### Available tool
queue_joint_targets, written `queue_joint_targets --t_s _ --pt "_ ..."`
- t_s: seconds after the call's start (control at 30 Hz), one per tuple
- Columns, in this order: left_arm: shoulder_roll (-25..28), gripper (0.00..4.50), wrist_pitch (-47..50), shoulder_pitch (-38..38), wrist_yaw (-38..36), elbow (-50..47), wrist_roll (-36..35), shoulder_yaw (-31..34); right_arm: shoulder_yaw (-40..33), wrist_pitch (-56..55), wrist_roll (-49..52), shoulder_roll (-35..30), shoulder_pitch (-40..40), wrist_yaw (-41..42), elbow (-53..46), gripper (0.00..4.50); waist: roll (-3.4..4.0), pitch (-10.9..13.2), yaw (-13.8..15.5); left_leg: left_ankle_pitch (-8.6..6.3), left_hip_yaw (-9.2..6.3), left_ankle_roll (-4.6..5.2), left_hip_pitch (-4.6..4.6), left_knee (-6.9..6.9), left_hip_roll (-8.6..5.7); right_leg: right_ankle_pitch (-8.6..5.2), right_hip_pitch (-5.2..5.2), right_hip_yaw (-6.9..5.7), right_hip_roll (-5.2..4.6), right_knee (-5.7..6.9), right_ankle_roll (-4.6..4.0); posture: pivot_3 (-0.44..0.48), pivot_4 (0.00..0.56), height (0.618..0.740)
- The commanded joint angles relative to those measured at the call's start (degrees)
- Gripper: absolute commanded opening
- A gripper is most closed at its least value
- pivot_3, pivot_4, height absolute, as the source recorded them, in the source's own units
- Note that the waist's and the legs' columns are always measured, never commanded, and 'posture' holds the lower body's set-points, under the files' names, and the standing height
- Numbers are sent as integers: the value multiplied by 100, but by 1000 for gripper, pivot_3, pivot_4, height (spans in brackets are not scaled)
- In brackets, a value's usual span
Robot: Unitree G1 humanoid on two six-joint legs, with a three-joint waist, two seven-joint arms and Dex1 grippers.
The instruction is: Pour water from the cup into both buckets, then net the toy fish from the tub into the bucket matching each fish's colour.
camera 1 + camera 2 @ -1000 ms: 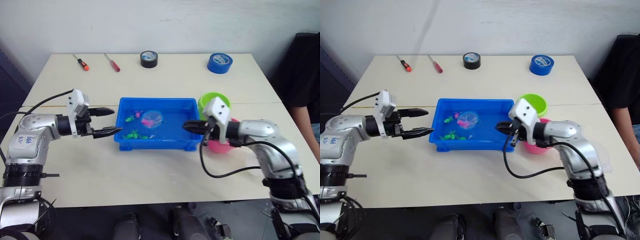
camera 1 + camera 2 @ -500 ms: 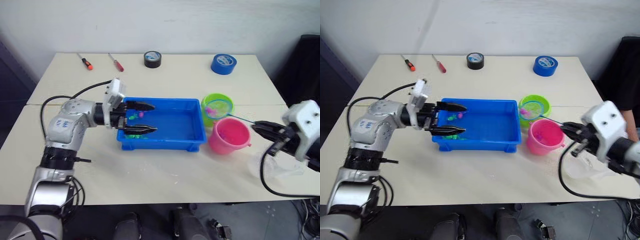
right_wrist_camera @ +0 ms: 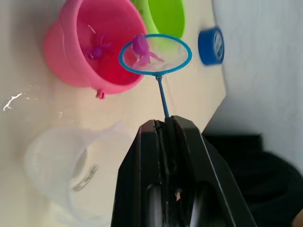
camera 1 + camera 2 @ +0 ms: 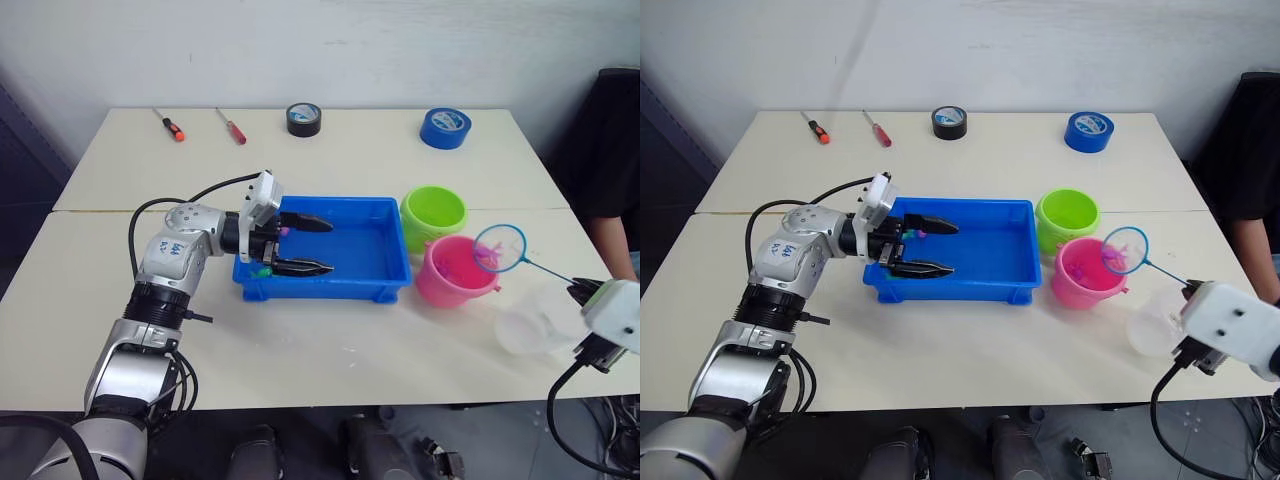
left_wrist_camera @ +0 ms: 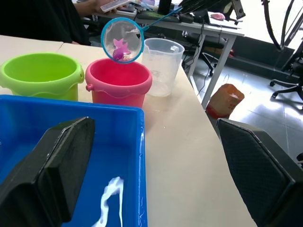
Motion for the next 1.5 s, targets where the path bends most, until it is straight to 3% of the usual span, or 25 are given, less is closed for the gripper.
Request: queue_joint_targets --t_s 0.03,0.1,0.2,0.5,0.57,0.7,0.8,0.97,1.13,1.37,1.5 --pt "-17 4483 -121 -143 -35 -5 33 83 -34 -1662 -1173 -355 89 -360 503 0 0 0 2 0 1 0 0 0 -1 0 0 1 -2 0 0 0 150 740" --pt "-12 4483 -131 -161 -9 9 40 107 -62 -2728 -1781 -555 310 -504 851 0 -1 0 4 0 6 0 2 0 -3 0 -1 4 -4 -1 0 0 150 740" --pt "9 4483 -135 -159 15 4 44 132 -20 -3439 -1957 -506 405 -627 1118 0 -2 1 6 0 6 0 3 -2 0 0 0 4 1 -4 0 0 150 740" --pt "141 4483 -198 -177 78 127 132 193 -2 -3974 -1921 -631 -399 -861 1633 0 -2 1 -19 0 17 0 18 2 1 1 8 10 -2 4 1 0 150 740" --pt "178 4483 -200 -182 102 186 145 237 134 -3619 -1500 -516 -648 -729 1631 0 -2 1 -10 0 18 0 22 1 2 1 8 10 -2 7 1 0 150 740" --pt "452 4483 -245 -61 286 489 295 396 693 -1704 734 -224 -1058 -91 1097 0 -2 1 -19 0 15 0 20 1 4 1 9 8 -2 7 0 0 150 740" --pt "690 4483 -149 161 415 521 298 575 1182 -122 1898 -300 -1865 -125 813 0 0 2 -68 0 20 -1 24 4 10 1 6 11 -3 21 0 0 150 740" --pt "1192 4483 204 850 635 -10 171 973 2670 2396 3643 -113 -3805 -456 788 0 -3 2 -158 2 16 -1 33 11 11 -3 5 6 -16 50 -7 0 150 740" --pt "1629 4483 591 1718 1123 -884 22 1569 4453 3729 3815 935 -5668 -765 1875 0 -8 2 -195 3 7 0 14 12 10 -5 -16 -3 -24 57 -11 0 150 740" --pt "1906 4483 1020 2318 1588 -1662 -213 2143 5599 3457 3030 1611 -6518 -714 3265 0 -8 2 -117 -4 -12 13 -9 17 -1 -5 -23 -29 -47 51 -11 0 150 740" --pt "1996 4483 1098 2498 1706 -1866 -279 2260 5855 3420 2869 1821 -6808 -517 3750 0 -9 1 -158 -5 -13 15 -12 19 -4 -5 -24 -32 -47 49 -11 0 150 740"
